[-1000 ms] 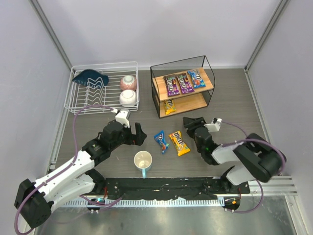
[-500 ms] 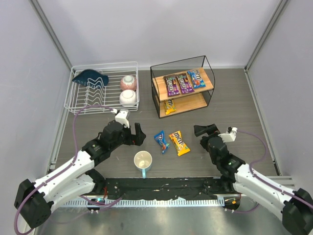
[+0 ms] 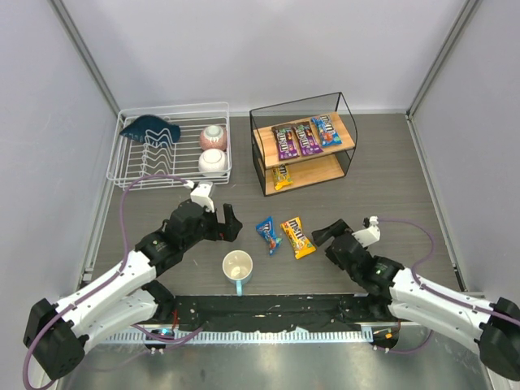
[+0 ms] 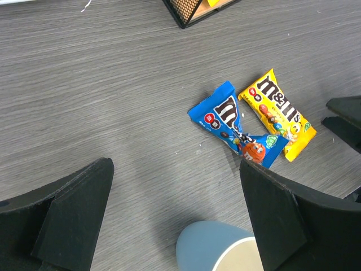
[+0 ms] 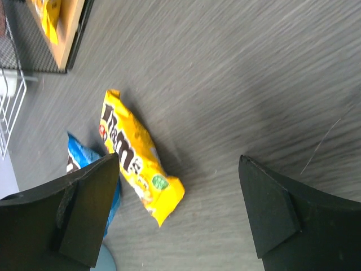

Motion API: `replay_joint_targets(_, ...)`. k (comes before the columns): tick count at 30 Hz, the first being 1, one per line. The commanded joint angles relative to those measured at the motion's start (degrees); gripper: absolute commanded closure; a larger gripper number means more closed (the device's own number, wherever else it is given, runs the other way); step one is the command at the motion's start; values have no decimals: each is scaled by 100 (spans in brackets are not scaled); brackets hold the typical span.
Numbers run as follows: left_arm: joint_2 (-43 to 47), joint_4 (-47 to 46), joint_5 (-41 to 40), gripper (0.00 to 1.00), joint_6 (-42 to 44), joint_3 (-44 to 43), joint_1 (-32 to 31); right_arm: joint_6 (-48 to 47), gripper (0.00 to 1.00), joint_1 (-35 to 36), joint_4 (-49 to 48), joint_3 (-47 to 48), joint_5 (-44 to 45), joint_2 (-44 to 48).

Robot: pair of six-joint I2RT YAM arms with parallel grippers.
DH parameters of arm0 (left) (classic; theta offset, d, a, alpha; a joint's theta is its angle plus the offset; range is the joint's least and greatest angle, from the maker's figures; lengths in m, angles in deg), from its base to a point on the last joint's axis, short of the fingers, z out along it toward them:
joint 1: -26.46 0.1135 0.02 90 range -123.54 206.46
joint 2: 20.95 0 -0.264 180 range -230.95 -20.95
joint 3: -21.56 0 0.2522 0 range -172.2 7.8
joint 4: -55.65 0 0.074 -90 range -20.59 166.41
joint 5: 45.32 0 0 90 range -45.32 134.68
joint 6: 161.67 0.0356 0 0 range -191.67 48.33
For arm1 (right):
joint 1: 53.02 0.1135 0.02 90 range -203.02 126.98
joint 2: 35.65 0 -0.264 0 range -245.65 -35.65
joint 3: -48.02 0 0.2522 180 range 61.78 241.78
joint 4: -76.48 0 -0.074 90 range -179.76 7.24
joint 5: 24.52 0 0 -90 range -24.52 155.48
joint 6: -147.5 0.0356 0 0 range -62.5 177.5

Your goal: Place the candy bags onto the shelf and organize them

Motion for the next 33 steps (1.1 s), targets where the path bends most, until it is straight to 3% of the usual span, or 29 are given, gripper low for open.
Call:
replay_joint_targets(1,97,-54,-90,0,29,-52,-38,715,8,617,429,296,425,-195)
replay_joint_targets(12,44,-63,-99,0,38,-61,-38,2306,10,2358,175,332,1401,-1231)
replay_joint_targets(17,35,-37,-90,0,38,-61,-38,2903,11,2543,-308,94,1594,-1654)
replay_joint_targets(25,9,-63,-90,0,47,-87,-38,3203,14,2561,-177,85,1999,-1795)
replay_joint_targets(33,-35,-81,-72,0,47,-87,-38,3520,28,2552,-597,-152,1973,-2110)
